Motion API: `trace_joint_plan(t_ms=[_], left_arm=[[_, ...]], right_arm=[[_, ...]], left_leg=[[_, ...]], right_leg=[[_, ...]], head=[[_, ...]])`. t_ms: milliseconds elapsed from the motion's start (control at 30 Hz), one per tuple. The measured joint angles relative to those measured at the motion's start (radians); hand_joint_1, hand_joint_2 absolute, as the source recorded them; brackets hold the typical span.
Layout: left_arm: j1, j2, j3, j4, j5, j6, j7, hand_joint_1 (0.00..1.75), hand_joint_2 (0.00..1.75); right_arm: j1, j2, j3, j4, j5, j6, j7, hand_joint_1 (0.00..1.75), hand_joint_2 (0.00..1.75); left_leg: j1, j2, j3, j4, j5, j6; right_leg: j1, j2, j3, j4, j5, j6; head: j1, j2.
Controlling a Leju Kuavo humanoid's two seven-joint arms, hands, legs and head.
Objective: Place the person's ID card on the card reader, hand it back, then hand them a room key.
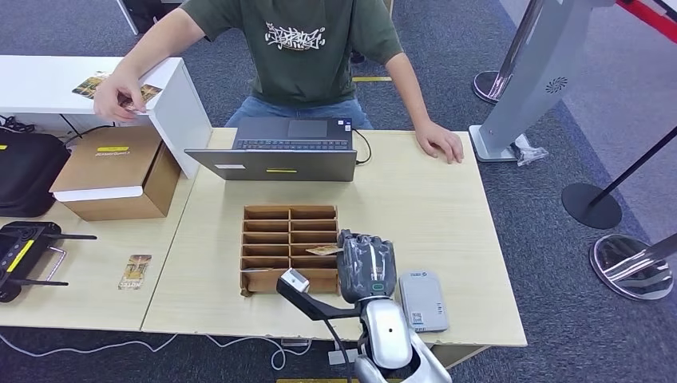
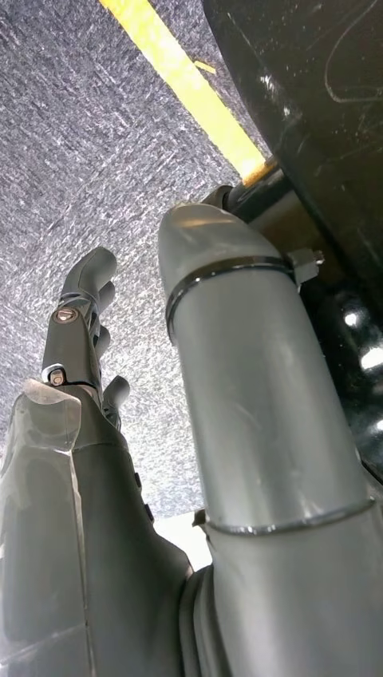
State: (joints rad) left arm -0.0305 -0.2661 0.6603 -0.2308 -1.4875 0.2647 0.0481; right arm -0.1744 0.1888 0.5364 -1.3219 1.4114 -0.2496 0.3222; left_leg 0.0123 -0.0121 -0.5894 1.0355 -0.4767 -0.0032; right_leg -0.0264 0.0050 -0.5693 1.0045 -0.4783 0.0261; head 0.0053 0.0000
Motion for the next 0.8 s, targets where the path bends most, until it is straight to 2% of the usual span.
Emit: trace_joint_plan(t_ms=[267,400,500,667,800], left_arm=[[0.003,0.000,0.000,0.000,-0.006,0.000,0.000,0.00,0.00],[0.004,0.000,-0.001,0.000,-0.009,0.000,0.000,0.00,0.00],[0.004,0.000,-0.001,0.000,-0.006,-0.001,-0.001,0.00,0.00],[0.005,0.000,-0.001,0.002,0.005,0.000,-0.010,0.00,0.00],[0.005,0.000,-0.001,0.003,0.014,0.001,-0.012,0.00,0.00]], right_arm=[[0.083,-0.031,-0.103,-0.177,-0.030,-0.076,-0.027,1.75,1.75],[0.115,-0.036,-0.157,-0.245,-0.097,-0.117,-0.071,1.73,1.75],[0.138,-0.037,-0.196,-0.289,-0.230,-0.173,-0.154,1.70,1.75],[0.174,-0.036,-0.278,-0.359,-0.596,-0.246,-0.350,1.69,1.75],[0.197,-0.028,-0.340,-0.399,-0.717,-0.270,-0.436,1.70,1.75]], left_leg=[[0.000,0.000,0.000,0.000,0.000,0.000],[0.000,0.000,0.000,0.000,0.000,0.000],[0.000,0.000,0.000,0.000,0.000,0.000],[0.000,0.000,0.000,0.000,0.000,0.000],[0.000,0.000,0.000,0.000,0.000,0.000]], right_leg=[[0.000,0.000,0.000,0.000,0.000,0.000],[0.000,0.000,0.000,0.000,0.000,0.000],[0.000,0.000,0.000,0.000,0.000,0.000],[0.000,0.000,0.000,0.000,0.000,0.000],[0.000,0.000,0.000,0.000,0.000,0.000]], head=[[0.000,0.000],[0.000,0.000],[0.000,0.000],[0.000,0.000],[0.000,0.000]])
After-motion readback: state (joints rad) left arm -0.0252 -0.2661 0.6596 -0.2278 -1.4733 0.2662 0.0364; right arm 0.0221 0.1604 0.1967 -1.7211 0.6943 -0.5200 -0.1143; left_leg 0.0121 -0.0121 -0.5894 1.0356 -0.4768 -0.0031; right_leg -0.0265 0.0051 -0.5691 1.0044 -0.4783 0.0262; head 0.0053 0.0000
